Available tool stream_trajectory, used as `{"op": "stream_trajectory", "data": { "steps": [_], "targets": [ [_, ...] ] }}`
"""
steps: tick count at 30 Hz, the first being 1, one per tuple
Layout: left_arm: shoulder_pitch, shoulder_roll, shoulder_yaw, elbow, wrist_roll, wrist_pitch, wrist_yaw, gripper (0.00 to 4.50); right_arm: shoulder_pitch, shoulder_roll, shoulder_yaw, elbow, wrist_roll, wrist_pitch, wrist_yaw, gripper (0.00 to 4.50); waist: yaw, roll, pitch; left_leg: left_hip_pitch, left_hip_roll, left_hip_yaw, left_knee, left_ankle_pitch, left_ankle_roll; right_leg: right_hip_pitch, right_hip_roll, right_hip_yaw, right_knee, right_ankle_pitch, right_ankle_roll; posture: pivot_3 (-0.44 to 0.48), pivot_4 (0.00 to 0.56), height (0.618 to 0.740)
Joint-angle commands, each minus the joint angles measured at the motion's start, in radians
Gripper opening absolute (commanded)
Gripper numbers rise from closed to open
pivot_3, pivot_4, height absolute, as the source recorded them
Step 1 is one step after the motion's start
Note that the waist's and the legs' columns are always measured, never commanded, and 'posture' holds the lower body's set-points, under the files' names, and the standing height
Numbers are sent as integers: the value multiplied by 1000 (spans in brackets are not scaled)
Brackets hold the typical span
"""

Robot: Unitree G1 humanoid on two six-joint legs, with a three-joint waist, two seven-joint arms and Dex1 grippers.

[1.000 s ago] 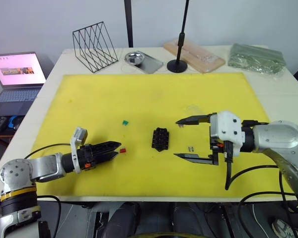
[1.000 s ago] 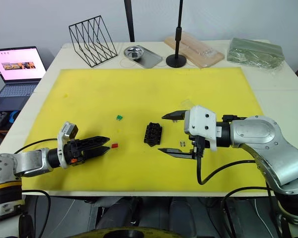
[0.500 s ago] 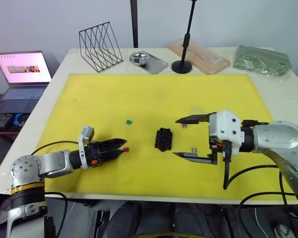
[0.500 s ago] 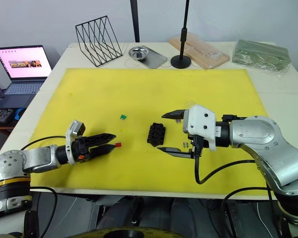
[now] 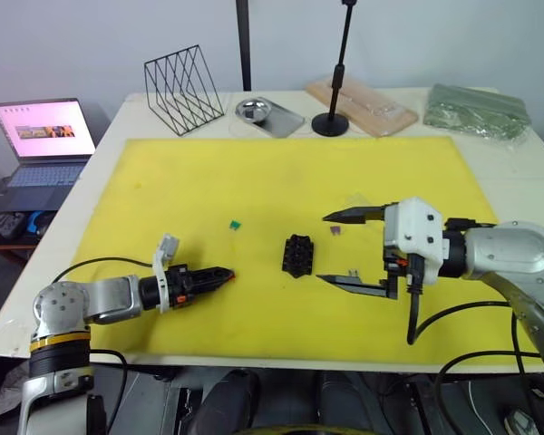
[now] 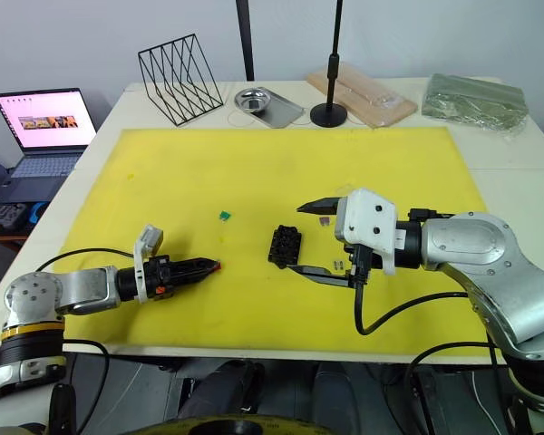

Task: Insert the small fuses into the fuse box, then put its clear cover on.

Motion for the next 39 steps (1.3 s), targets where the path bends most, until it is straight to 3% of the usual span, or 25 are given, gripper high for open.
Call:
{"op": "stream_trajectory", "data": {
  "steps": [1, 9, 11, 14, 17, 19, 22, 24, 25, 28, 32, 34, 37, 39],
  "targets": [
    [55, -5, -38, 44, 110, 8, 45, 63, -8, -6, -26, -34, 9, -7, -9, 4500, 0, 2, -3, 0, 0, 0, 0, 0, 0, 0, 0, 0, 0, 0, 0, 0, 150, 740],
    [44, 5, -1, 35, 119, 15, 21, 63, 0, -2, -11, -21, -14, -31, -5, 4500, -2, 5, -7, 1, 2, 2, -1, 0, 1, 0, 1, 0, 0, 0, 0, 0, 150, 740],
    [25, 34, 8, 16, 72, 50, -45, 63, 0, -2, -10, -19, -15, -34, -3, 4500, -2, 5, -7, 1, 2, 2, -1, 0, 1, 0, 1, 0, 0, 0, 0, 0, 150, 740],
    [-74, 177, -13, -23, 28, 80, -289, 63, -11, 3, -13, -11, -8, -45, 6, 4500, -7, -5, -1, 0, 4, 3, -2, -1, 0, -3, 4, 1, 0, 0, 0, 0, 150, 740],
    [-220, 351, -142, -12, 119, 30, -630, 63, -30, 14, -3, -1, 6, -53, 19, 4500, -7, -18, 9, -3, 11, 3, 0, -2, -5, -5, 13, 0, -1, 3, -5, 0, 150, 740],
    [-311, 439, -312, -2, 271, -117, -891, 63, -39, 18, 8, 5, 5, -57, 25, 4500, -5, -15, 11, -3, 12, 4, -1, -2, -6, -5, 14, -1, -3, 4, -6, 0, 150, 740],
    [-529, 485, -591, 85, 535, -357, -1254, 63, -47, 21, 36, 28, -25, -77, 33, 4500, 1, -14, 13, -3, 12, 8, -2, -3, -6, -4, 13, 1, -7, 4, -6, 0, 150, 740],
    [-620, 504, -736, 116, 631, -483, -1408, 63, -56, 31, 53, 41, -40, -83, 24, 4500, -2, -18, 16, -3, 12, 8, -1, -3, -6, -4, 13, 1, -8, 4, -7, 0, 150, 740],
    [-673, 527, -830, 101, 628, -547, -1432, 63, -55, 35, 52, 46, -43, -87, 20, 4500, -6, -19, 17, -4, 12, 8, -1, -3, -6, -4, 13, 1, -8, 4, -7, 0, 150, 740],
    [-909, 580, -1241, 80, 704, -956, -1437, 63, -14, 42, 40, 61, -58, -106, 16, 4500, -25, -25, 22, -4, 14, 8, -1, -3, -5, -5, 13, 2, -7, 4, -6, 0, 150, 740],
    [-1197, 558, -1696, 220, 855, -1513, -1437, 63, 24, 52, 39, 43, -63, -108, -1, 4500, -29, -24, 24, -5, 14, 8, -1, -4, -6, -6, 13, 3, -8, 4, -5, 0, 150, 740],
    [-1315, 509, -1869, 323, 921, -1773, -1437, 63, 39, 53, 45, 27, -61, -100, -9, 4500, -31, -24, 25, -4, 14, 10, -1, -6, -4, -6, 13, 4, -8, 4, -5, 0, 150, 740],
    [-1508, 442, -2126, 347, 877, -1997, -1437, 63, 61, 54, 56, 5, -65, -98, -21, 4500, -28, -27, 28, -6, 15, 9, 0, -7, -1, -7, 15, 3, -7, 4, -5, 0, 150, 740],
    [-1575, 389, -2235, 411, 934, -2191, -1437, 63, 64, 58, 58, -4, -60, -89, -31, 4500, -26, -26, 28, -7, 15, 9, 1, -7, -1, -7, 15, 2, -8, 4, -4, 0, 150, 740]
  ]
}}
